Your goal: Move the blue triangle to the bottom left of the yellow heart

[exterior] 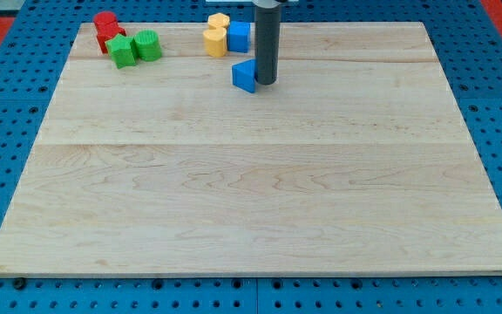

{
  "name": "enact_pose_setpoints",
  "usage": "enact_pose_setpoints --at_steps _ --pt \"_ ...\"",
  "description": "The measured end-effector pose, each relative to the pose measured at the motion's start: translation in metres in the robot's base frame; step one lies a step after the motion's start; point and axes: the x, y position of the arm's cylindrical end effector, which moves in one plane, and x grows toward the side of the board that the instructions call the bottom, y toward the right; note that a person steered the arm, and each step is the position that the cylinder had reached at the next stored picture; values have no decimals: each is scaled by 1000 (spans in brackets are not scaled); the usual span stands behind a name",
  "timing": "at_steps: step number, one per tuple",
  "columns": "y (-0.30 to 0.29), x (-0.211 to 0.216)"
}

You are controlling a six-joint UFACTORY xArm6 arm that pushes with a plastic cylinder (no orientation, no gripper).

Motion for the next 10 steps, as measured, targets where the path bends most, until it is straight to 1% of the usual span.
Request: enact_pose_setpoints --at_steps 1,2,4,5,7,10 --pt "-32 3" --pt "-86 6" --pt "-138 34" --pt "-163 33" --pt "-120 12" --pt "-115 10"
